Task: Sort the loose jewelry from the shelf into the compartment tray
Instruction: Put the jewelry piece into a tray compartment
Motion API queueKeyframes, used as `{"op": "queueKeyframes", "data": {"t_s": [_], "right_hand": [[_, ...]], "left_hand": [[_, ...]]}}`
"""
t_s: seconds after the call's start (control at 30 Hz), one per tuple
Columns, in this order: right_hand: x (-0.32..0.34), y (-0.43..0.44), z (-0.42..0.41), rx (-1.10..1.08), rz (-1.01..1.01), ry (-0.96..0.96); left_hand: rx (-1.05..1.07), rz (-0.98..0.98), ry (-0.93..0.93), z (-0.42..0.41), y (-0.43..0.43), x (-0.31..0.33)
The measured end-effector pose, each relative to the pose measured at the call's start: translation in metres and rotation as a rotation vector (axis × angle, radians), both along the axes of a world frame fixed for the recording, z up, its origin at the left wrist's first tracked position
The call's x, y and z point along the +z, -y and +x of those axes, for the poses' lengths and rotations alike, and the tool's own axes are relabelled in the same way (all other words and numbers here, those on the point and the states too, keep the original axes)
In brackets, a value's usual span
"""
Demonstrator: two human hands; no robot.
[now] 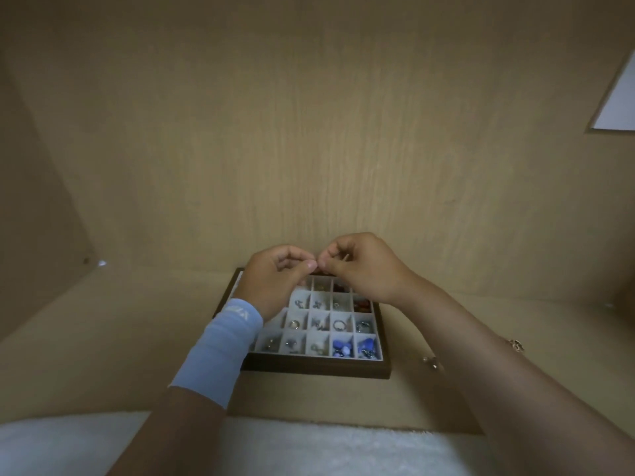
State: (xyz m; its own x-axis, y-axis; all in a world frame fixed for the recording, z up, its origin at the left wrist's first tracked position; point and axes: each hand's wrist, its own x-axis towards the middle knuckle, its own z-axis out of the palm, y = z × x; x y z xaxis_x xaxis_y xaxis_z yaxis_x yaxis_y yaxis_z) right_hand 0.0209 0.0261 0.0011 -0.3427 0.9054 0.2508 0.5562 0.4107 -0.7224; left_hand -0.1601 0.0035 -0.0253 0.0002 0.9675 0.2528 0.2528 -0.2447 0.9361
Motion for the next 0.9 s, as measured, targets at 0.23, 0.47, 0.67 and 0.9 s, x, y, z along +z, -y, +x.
{"op": "queueKeyframes", "data": {"t_s": [0.23,0.47,0.67,0.9], "right_hand": [[-0.001,-0.014,-0.057,0.060,0.108,0.528],[-0.014,-0.023,-0.086,0.133,0.092,0.715],[-0.023,-0.024,-0.090,0.105,0.174,0.710],[0.004,-0.007,-0.038,0.008,0.065,0.425]], "left_hand": [[0.198,0.057,-0.457,-0.050,-0.010,-0.024],[0.187,-0.019,-0.729,-0.067,-0.011,-0.035],[0.194,-0.004,-0.689,-0.068,-0.013,-0.035],[0.216,0.122,-0.677,-0.057,-0.009,-0.025]]}}
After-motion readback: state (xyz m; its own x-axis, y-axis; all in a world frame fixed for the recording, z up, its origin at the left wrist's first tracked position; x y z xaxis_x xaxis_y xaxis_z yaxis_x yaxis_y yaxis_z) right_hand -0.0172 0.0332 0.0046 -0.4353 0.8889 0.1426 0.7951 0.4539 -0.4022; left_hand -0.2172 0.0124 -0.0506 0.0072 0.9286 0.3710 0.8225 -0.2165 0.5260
